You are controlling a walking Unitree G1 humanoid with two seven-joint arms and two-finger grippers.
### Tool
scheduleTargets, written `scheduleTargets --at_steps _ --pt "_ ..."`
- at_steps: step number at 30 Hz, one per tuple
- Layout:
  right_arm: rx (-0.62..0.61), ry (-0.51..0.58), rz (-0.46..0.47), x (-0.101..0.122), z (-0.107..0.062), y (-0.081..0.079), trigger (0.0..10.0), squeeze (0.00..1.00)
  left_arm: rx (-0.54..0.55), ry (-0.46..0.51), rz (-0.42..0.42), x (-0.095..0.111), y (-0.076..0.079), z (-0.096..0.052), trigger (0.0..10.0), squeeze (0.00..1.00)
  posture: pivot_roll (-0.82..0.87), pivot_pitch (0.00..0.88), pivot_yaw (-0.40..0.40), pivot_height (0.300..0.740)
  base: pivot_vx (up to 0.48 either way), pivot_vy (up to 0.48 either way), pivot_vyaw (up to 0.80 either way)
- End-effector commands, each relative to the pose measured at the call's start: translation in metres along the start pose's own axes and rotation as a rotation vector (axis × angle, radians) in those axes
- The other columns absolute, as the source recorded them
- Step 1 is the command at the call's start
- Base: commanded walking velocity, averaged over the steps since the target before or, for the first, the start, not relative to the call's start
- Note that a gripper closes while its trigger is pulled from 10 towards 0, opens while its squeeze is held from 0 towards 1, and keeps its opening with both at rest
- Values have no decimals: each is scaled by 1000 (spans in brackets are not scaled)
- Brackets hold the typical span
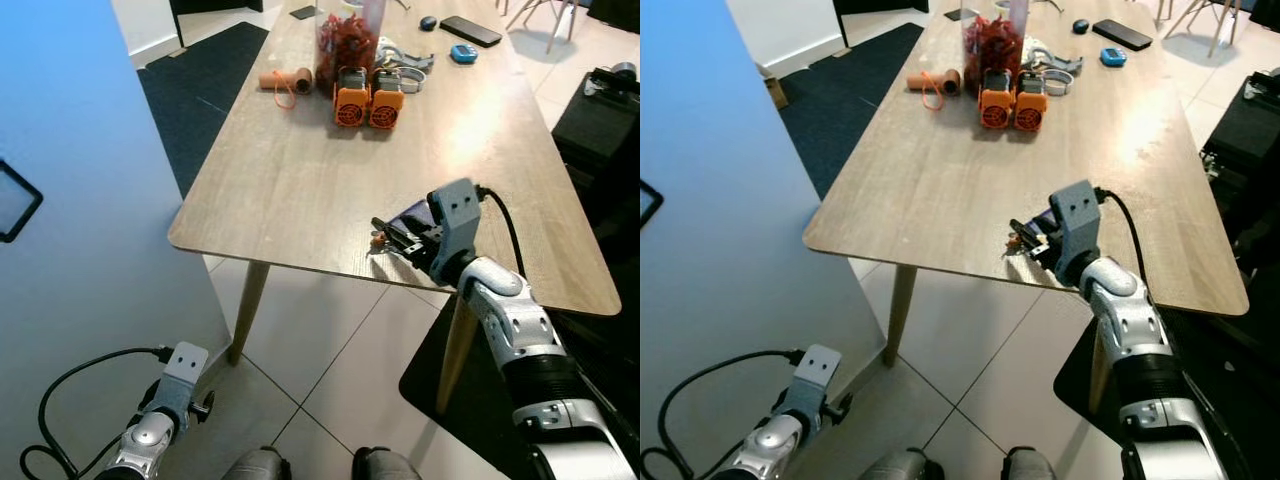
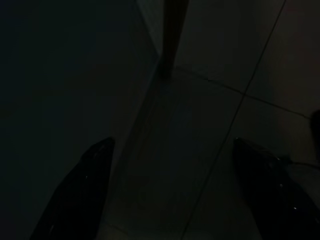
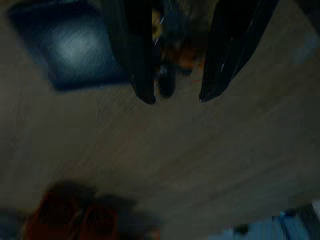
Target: Hang keys on a hook
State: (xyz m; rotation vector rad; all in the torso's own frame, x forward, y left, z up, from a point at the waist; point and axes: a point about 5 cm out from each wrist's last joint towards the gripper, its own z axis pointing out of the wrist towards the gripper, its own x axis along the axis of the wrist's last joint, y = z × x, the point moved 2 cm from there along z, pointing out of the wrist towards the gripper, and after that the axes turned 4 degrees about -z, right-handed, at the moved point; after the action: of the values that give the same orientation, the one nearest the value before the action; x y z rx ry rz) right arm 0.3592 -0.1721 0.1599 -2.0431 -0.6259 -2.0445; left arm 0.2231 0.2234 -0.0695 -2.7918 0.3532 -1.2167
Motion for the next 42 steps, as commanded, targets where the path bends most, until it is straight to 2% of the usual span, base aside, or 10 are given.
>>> scheduleTargets --at_steps 1,5,6,8,10,11,12,17,29,42 --pt "-35 8 32 -5 -6 2 10000 0 10 -14 -5 -6 -3 -2 10000 227 57 133 -10 740 0 0 0" --pt "-77 6 51 -14 -17 0 10000 102 10 -13 -12 -8 -1 -3 10000 227 54 138 -11 740 0 0 0" --pt "-87 6 51 -15 -20 0 10000 565 9 -13 -13 -8 -1 -3 10000 231 52 139 -12 740 0 0 0" --pt "-111 11 51 -16 -26 1 10000 710 9 -13 -15 -9 0 -3 10000 227 52 140 -12 740 0 0 0" --pt "-134 19 35 -15 -29 3 10000 647 9 -14 -22 -9 0 -3 10000 227 49 142 -13 740 0 0 0" --pt "-151 20 20 -15 -32 4 10000 522 12 -15 -29 -9 0 -3 10000 231 49 142 -13 740 0 0 0" --pt "-166 19 7 -16 -34 6 10000 0 14 -14 -34 -9 0 -3 10000 235 48 142 -13 740 0 0 0" --pt "-222 -11 -18 -22 -37 13 10000 0 16 -12 -41 -8 1 -3 10000 231 42 141 -9 740 0 0 0" --pt "-190 -4 29 -23 -16 11 10000 0 11 2 -42 -1 4 0 10000 224 36 146 -10 740 0 0 0" --pt "-108 -37 37 -35 -10 -5 10000 0 16 3 -40 -4 0 -2 10000 227 45 139 -20 740 0 0 0"
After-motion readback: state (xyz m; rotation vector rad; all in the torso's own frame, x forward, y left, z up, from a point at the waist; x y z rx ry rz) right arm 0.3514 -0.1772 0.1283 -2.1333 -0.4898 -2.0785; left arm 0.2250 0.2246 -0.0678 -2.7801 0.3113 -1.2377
